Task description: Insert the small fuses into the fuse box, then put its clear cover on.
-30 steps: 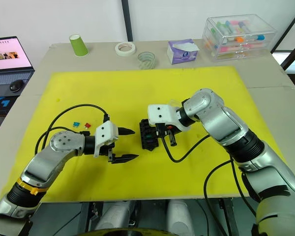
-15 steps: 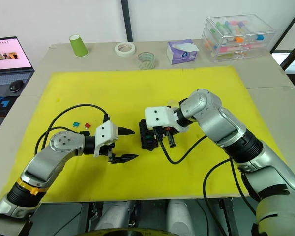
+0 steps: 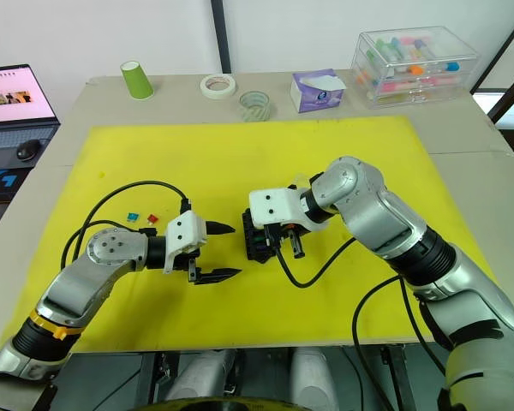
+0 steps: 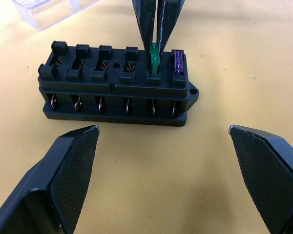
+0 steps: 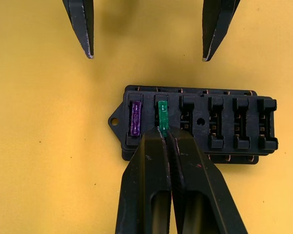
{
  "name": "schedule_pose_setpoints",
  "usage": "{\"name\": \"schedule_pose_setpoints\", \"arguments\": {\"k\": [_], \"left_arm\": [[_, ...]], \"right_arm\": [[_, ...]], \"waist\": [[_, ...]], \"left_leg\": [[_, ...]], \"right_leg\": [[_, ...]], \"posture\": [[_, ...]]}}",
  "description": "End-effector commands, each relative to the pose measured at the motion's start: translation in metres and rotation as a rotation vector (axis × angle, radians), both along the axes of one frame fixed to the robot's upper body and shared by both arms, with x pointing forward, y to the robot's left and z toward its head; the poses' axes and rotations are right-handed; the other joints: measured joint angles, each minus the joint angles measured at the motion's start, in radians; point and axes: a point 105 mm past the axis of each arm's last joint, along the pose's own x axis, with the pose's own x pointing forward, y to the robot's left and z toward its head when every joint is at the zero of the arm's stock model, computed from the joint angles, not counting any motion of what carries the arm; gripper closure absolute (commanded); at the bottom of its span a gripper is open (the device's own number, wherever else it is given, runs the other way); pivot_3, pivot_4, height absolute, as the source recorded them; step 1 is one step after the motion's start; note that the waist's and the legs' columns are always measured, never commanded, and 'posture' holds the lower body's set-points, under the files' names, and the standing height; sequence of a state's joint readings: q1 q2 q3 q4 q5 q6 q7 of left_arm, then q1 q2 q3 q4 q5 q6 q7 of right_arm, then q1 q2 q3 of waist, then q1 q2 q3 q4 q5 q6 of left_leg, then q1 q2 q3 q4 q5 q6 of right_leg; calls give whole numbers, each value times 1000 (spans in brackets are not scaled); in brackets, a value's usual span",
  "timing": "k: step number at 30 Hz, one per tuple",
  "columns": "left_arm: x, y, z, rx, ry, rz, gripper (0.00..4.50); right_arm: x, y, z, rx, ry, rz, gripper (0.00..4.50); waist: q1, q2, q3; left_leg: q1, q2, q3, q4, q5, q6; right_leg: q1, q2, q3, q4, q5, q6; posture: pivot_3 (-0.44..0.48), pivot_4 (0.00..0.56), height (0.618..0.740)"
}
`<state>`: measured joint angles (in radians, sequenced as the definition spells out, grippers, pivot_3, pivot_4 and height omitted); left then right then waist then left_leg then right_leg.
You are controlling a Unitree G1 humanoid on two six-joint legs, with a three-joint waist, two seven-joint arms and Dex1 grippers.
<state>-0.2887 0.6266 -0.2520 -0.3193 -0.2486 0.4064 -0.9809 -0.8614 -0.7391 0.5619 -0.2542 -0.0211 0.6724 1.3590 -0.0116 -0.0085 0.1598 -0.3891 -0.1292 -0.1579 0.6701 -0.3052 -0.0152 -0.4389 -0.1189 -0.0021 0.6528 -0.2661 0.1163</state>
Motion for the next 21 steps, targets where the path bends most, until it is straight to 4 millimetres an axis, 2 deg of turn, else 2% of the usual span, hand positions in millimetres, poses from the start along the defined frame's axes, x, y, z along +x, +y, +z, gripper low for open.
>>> {"name": "schedule_pose_setpoints", "arguments": {"k": [1, 9, 21], "left_arm": [[-3, -3, 6, -9, -33, -21, 29], [-3, -3, 6, -10, -33, -17, 29], [-2, -2, 5, -7, -30, -13, 29]], "right_arm": [[3, -2, -4, -15, 1, -33, 4500], [3, 2, 6, 39, 21, -47, 4500], [3, 2, 11, 58, 28, -49, 4500]], "waist": [[0, 0, 0], [0, 0, 0], [0, 0, 0]], "left_leg": [[0, 0, 0, 0, 0, 0], [0, 0, 0, 0, 0, 0], [0, 0, 0, 0, 0, 0]], "right_leg": [[0, 0, 0, 0, 0, 0], [0, 0, 0, 0, 0, 0], [0, 0, 0, 0, 0, 0]], "posture": [[0, 150, 740], [0, 150, 740], [0, 150, 740]]}}
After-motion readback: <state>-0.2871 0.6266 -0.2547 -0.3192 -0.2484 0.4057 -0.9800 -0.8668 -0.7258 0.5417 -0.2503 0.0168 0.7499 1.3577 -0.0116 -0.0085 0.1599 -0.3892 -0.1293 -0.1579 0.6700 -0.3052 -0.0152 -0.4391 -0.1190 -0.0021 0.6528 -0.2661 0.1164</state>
